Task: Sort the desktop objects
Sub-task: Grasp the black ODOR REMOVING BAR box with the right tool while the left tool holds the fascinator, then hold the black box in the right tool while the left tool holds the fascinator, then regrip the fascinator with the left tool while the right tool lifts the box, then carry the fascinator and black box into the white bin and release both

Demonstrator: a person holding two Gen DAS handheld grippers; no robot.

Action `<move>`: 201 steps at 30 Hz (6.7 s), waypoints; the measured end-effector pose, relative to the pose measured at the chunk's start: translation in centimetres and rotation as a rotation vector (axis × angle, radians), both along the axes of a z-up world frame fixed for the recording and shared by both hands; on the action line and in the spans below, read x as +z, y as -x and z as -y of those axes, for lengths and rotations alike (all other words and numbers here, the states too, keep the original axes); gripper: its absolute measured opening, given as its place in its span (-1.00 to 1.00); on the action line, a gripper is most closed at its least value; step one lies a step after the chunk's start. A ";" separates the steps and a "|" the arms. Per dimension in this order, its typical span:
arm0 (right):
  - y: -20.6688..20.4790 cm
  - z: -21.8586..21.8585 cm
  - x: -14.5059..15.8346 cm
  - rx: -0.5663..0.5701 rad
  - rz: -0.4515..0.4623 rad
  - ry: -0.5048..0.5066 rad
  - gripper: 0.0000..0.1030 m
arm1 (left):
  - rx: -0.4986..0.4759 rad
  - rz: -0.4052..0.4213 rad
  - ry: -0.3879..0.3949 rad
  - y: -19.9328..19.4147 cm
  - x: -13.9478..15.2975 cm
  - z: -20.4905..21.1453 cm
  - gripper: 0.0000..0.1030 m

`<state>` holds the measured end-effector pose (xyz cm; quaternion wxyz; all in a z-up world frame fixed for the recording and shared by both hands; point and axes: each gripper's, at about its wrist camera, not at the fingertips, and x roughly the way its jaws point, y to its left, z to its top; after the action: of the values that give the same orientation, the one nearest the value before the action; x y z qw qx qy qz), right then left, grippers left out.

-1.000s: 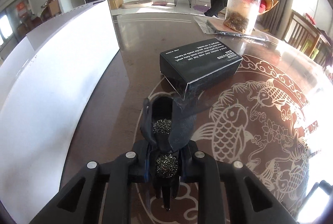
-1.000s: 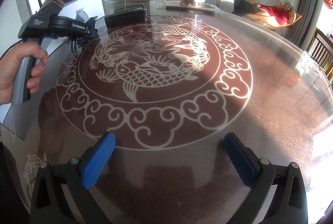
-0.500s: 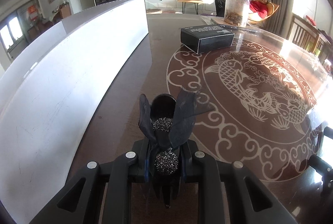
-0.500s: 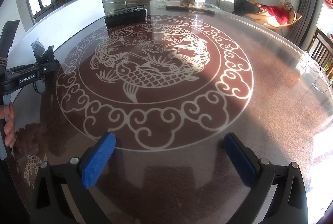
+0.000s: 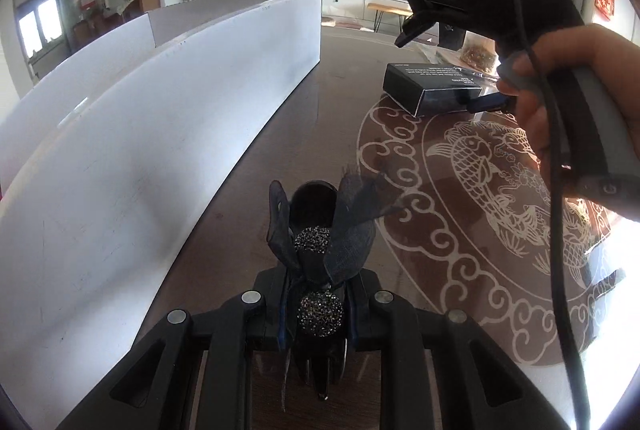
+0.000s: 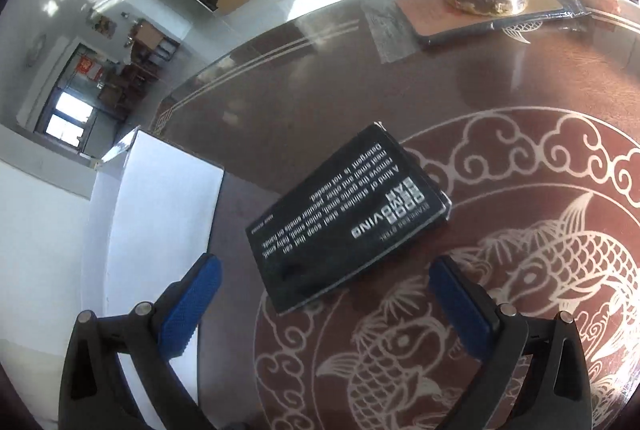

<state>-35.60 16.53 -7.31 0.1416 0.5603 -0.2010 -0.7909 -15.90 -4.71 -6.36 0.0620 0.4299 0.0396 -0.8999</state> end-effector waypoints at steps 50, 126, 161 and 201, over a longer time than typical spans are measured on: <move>-30.2 -16.3 -1.8 0.279 -0.359 -0.443 1.00 | -0.180 0.080 0.020 -0.3 -1.0 -3.2 0.99; -30.2 -16.4 -1.8 0.279 -0.358 -0.445 1.00 | -0.186 0.086 0.016 -0.1 -1.0 -3.1 1.00; -27.4 -19.1 -0.2 0.392 -0.116 -0.366 1.00 | -0.352 0.157 0.025 -1.7 -0.7 -4.6 1.00; -19.5 27.6 11.8 0.869 -0.286 -0.053 0.18 | 0.223 0.208 -0.041 -4.8 7.8 23.5 -0.19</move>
<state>-16.13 -11.06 4.49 0.4722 0.4811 0.0946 -0.7325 -11.15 -28.16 1.42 0.1564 0.5150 0.0989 -0.8370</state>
